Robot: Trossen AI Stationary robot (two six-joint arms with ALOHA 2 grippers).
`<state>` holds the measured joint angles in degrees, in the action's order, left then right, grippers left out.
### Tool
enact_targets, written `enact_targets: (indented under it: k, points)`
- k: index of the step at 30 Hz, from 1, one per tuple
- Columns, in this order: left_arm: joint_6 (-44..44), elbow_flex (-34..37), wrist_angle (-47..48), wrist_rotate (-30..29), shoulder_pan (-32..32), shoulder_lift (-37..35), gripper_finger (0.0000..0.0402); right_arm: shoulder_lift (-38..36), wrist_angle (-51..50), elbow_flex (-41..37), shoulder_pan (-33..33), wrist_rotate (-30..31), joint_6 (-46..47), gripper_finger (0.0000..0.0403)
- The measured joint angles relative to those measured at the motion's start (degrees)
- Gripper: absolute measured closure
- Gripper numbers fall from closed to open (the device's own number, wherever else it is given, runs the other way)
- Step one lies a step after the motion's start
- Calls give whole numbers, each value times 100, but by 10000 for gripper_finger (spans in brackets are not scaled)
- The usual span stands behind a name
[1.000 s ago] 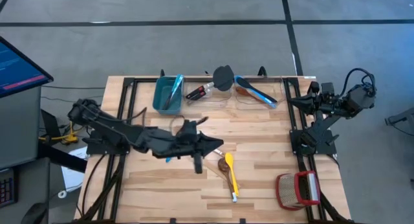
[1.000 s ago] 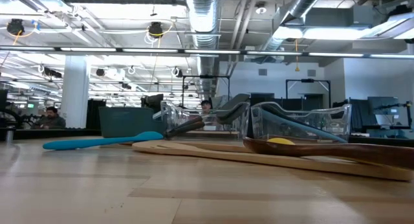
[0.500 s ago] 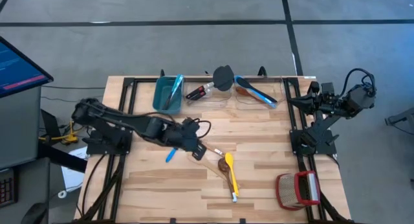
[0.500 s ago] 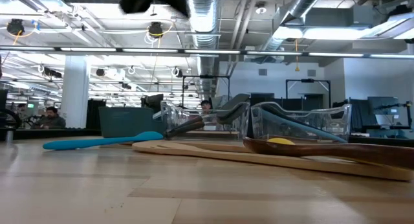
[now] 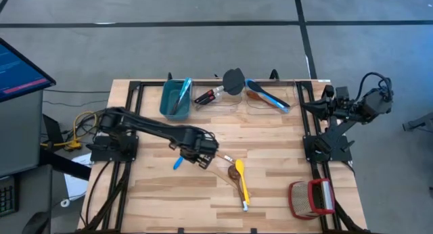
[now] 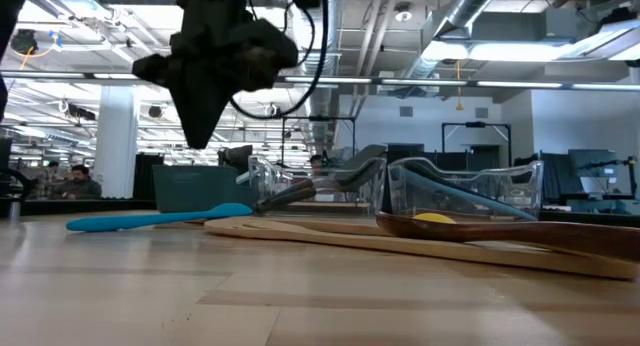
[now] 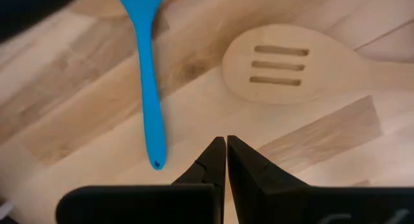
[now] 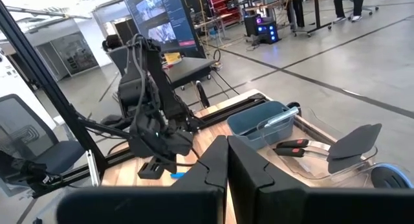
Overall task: Pick & Place Kitchen Items
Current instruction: Put the blue serving spoon into the right transparent bin
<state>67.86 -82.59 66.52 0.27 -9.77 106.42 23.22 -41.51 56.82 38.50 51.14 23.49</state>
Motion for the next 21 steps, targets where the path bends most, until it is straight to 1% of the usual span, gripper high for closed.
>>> enact_targets:
  k: [4, 7, 10, 14, 17, 21]
  points:
    - [-296, 2, -1, 8, 5, 102, 398, 0, -66, 0, 0, 0, -2, 403]
    - [-553, 2, 0, -219, 5, 94, 396, 0, -81, 0, 0, 0, -1, 403]
    - [-799, 2, 2, -446, 5, 78, 383, 0, -162, 0, 0, 0, 0, 403]
    - [-891, 2, 2, -667, 5, 78, 346, 0, -183, 0, 0, 0, 0, 403]
    - [-896, 3, 4, -920, 5, 78, 309, 0, -184, 0, 0, 0, 0, 403]
    - [-893, 15, -2, -1098, 41, 78, 260, 0, -192, 0, 0, 0, 0, 403]
